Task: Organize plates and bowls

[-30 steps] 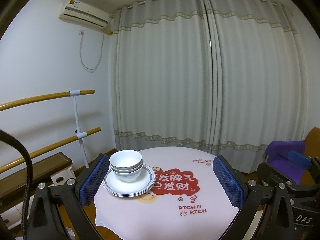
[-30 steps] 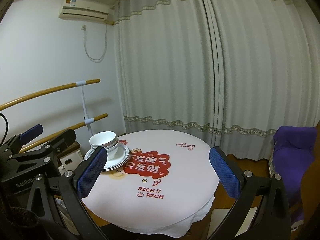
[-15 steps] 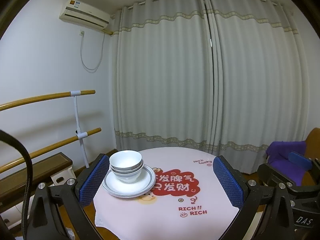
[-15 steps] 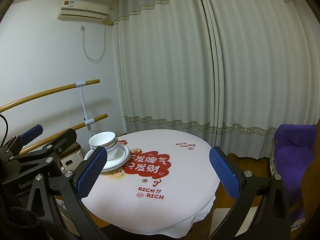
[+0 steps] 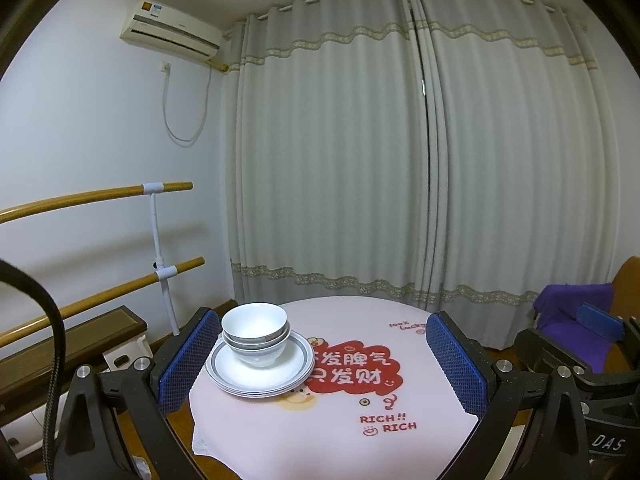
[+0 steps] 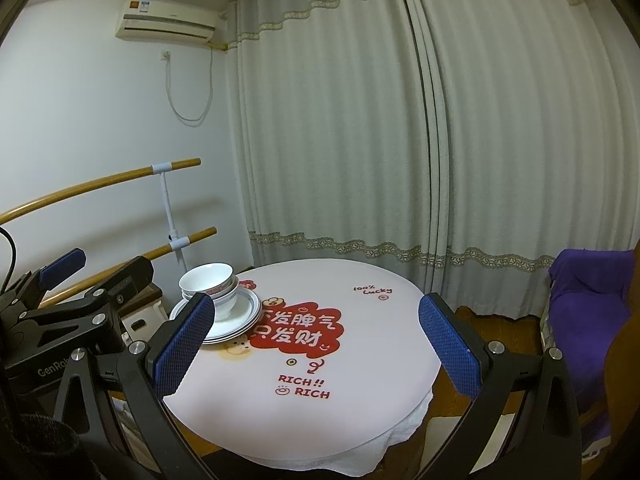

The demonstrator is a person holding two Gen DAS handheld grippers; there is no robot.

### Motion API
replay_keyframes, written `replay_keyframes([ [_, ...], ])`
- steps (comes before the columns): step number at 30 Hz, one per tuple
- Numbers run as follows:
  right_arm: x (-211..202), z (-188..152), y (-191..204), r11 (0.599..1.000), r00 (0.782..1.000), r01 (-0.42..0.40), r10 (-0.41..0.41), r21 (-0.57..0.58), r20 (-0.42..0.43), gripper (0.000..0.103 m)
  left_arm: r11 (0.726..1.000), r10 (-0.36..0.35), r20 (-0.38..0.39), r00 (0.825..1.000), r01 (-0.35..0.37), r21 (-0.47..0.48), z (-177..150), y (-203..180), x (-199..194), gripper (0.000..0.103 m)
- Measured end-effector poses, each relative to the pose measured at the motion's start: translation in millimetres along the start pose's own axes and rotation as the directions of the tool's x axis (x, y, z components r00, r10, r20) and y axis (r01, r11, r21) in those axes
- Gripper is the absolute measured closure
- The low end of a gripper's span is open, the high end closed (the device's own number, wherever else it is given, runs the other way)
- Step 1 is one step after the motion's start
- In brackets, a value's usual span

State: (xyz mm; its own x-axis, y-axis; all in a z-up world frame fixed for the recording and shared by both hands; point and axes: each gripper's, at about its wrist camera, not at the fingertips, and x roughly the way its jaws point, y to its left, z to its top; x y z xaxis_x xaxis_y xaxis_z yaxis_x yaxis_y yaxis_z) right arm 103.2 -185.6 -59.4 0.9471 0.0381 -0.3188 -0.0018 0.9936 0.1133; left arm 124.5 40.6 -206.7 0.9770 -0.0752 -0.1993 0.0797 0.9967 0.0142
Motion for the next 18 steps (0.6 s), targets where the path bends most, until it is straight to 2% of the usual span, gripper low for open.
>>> replay_keyframes([
  [18, 4.0, 0.1, -0.2, 1.0, 1.0, -0.001, 0.001, -0.001, 0.0, 0.0, 1.0, 0.008, 0.017, 1.0, -0.008, 0.008, -6.2, -1.9, 3.4, 0.001],
])
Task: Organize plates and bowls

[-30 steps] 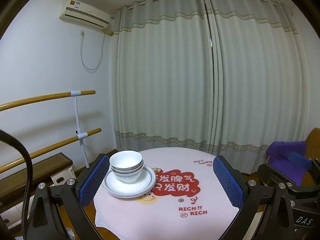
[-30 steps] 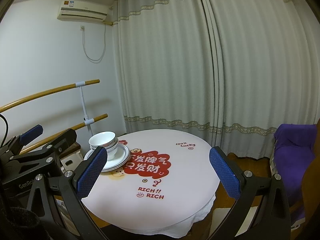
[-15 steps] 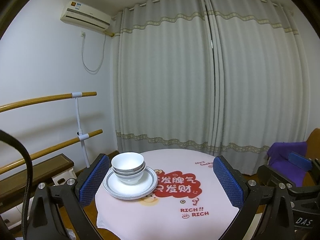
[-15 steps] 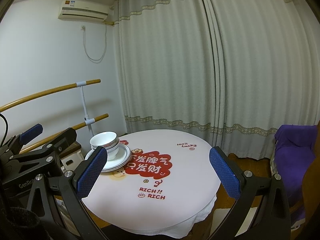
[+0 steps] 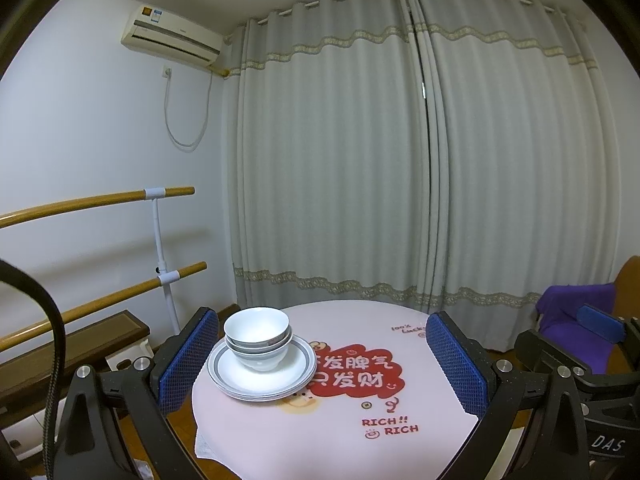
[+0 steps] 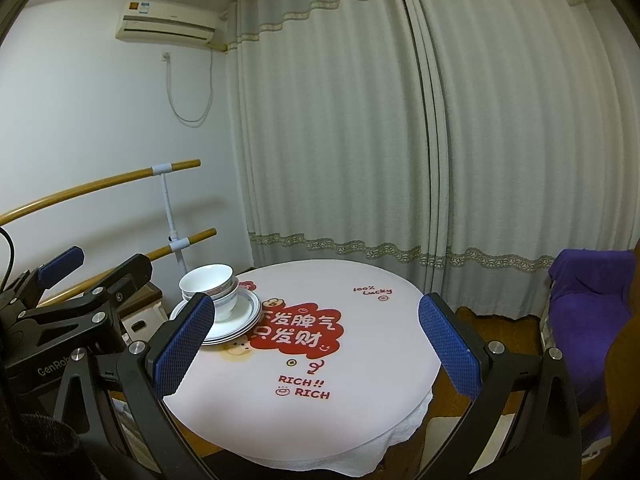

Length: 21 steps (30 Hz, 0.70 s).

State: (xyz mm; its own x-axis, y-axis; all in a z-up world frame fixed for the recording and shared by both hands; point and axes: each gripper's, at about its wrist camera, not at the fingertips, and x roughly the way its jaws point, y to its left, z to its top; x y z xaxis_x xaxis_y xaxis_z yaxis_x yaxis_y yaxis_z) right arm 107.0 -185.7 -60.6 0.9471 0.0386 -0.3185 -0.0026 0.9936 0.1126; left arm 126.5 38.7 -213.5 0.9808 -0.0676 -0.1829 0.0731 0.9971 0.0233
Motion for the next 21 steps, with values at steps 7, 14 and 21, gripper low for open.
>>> replay_keyframes([
  [7, -0.1, -0.2, 0.1, 1.0, 1.0, 0.0, 0.0, 0.0, 0.0, 0.0, 1.0, 0.008, 0.011, 1.0, -0.008, 0.007, -4.0, -1.9, -2.5, 0.001],
  [14, 0.4, -0.2, 0.8, 1.0, 1.0, 0.001, -0.001, 0.001, 0.001, 0.0, 1.0, 0.008, 0.013, 1.0, -0.009, 0.008, -6.2, -4.3, -2.9, 0.001],
  [21, -0.3, -0.4, 0.5, 1.0, 1.0, 0.0, 0.0, 0.001, 0.002, 0.0, 1.0, 0.01, 0.018, 1.0, -0.01, 0.006, -7.7, -5.0, -4.3, 0.001],
])
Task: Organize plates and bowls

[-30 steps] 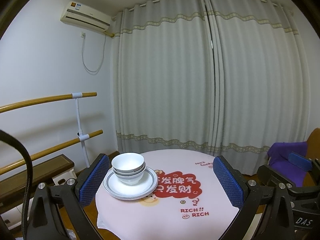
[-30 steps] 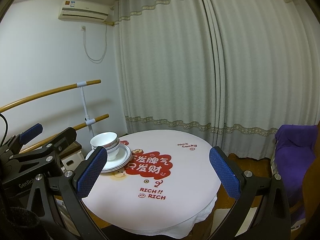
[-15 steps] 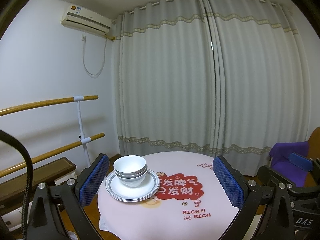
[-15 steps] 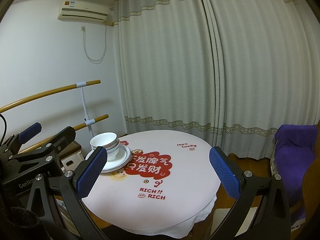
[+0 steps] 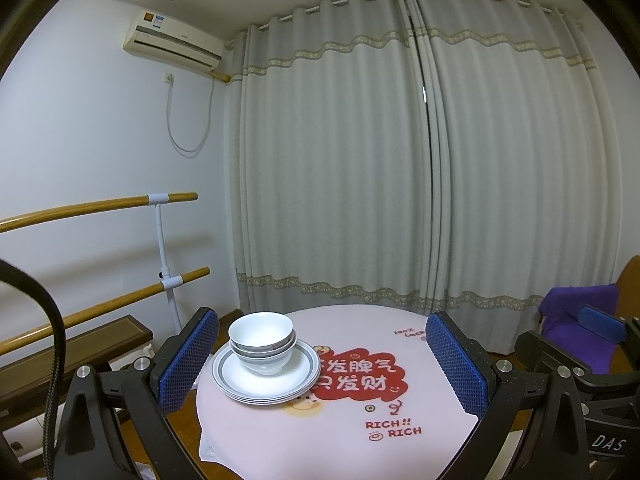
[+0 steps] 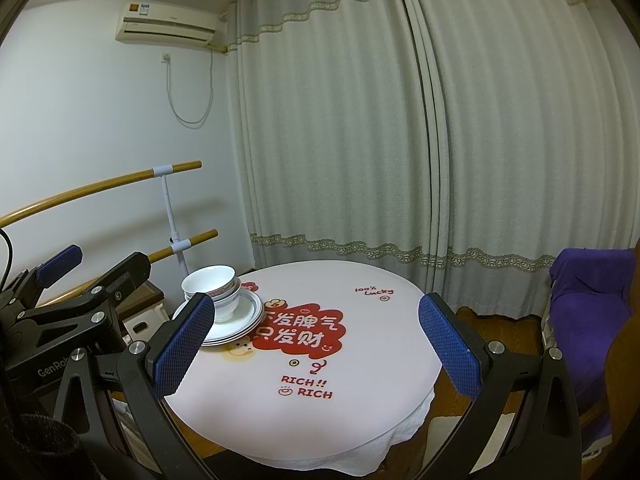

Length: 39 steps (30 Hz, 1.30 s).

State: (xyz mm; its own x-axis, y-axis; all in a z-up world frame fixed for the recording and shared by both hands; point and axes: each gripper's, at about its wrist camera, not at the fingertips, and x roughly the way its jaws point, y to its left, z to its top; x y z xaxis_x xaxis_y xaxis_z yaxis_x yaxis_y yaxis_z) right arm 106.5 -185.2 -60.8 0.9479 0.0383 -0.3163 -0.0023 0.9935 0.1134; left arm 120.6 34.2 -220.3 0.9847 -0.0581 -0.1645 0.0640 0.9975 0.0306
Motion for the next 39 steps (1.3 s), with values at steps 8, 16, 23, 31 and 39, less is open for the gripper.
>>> replay_keyframes([
  [8, 0.1, 0.6, 3.3, 1.0, 1.0, -0.003, 0.003, 0.001, 0.0, 0.0, 1.0, 0.001, 0.002, 1.0, -0.001, -0.003, -2.6, -1.3, -0.4, 0.001],
  [16, 0.0, 0.2, 2.8, 1.0, 1.0, -0.004, 0.004, 0.002, 0.0, 0.0, 1.0, 0.002, 0.0, 1.0, -0.002, -0.004, -3.2, -0.6, -0.4, 0.001],
  [23, 0.0, 0.1, 4.7, 1.0, 1.0, -0.004, 0.004, 0.003, 0.001, 0.0, 1.0, 0.002, 0.001, 1.0, -0.002, -0.007, -3.1, -0.8, -1.3, 0.001],
  [31, -0.2, 0.0, 4.3, 1.0, 1.0, -0.004, 0.004, 0.003, 0.0, 0.0, 1.0, 0.003, 0.002, 1.0, -0.003, -0.007, -3.1, -0.9, -1.3, 0.001],
  [39, 0.0, -0.2, 5.8, 1.0, 1.0, -0.004, 0.004, 0.003, 0.001, 0.0, 1.0, 0.002, 0.002, 1.0, -0.002, -0.006, -3.2, -1.1, -1.3, 0.001],
])
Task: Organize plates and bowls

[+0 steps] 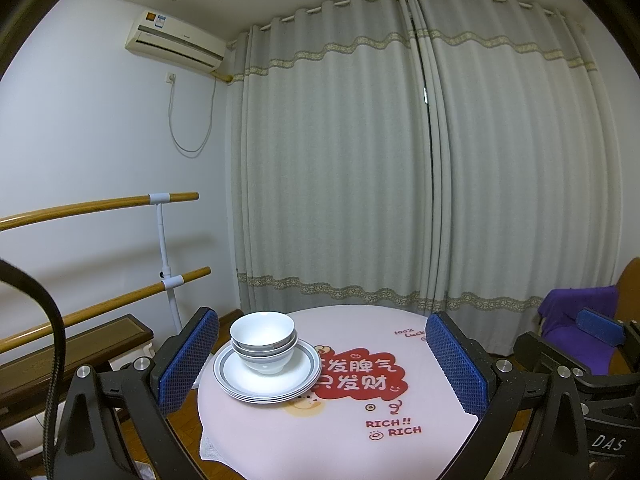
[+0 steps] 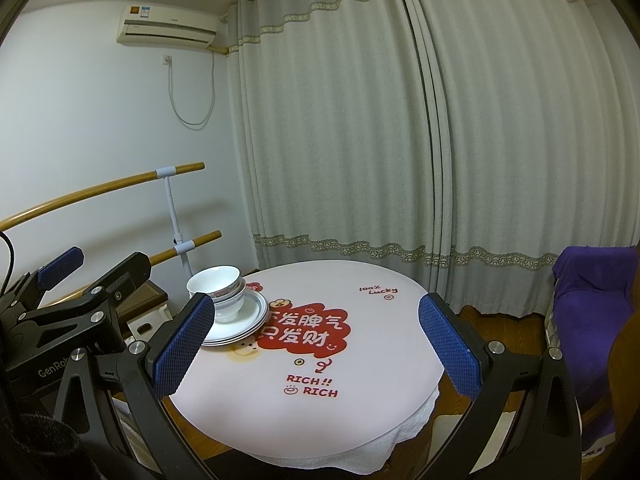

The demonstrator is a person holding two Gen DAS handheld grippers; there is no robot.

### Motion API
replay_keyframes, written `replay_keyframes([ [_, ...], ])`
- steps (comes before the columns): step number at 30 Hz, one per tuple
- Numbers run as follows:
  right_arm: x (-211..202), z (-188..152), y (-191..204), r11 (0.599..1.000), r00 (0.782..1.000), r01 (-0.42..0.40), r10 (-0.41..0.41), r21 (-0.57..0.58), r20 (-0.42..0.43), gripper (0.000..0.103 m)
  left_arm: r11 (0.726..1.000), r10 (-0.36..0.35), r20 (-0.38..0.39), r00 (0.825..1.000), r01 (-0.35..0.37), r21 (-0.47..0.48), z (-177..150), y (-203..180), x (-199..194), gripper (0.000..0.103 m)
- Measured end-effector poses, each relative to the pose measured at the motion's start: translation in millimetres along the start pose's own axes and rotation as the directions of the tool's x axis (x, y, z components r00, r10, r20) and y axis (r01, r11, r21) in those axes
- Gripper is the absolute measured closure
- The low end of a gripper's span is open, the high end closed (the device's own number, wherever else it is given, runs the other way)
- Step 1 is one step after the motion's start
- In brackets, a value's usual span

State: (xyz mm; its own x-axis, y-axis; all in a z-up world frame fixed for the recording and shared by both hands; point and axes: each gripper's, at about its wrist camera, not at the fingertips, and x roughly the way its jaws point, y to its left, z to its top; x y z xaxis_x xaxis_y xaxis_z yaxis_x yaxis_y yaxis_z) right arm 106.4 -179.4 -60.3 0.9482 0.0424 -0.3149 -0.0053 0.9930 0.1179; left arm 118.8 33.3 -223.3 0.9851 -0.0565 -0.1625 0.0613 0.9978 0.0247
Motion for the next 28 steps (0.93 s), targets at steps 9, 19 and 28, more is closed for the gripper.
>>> replay_keyframes([
  [9, 0.1, -0.3, 1.6, 1.0, 1.0, 0.0, 0.0, 0.0, 0.0, 0.0, 1.0, 0.002, 0.002, 1.0, -0.002, 0.002, -1.3, -0.8, -0.3, 0.001],
  [19, 0.5, -0.6, 2.4, 1.0, 1.0, -0.001, 0.001, 0.002, 0.0, 0.0, 1.0, 0.002, 0.002, 1.0, -0.002, 0.002, -1.5, -1.3, -0.5, 0.001],
  [28, -0.3, -0.6, 0.4, 1.0, 1.0, 0.0, 0.0, 0.003, 0.0, 0.0, 1.0, 0.0, -0.001, 1.0, 0.0, 0.01, -2.7, -2.3, -2.7, 0.001],
])
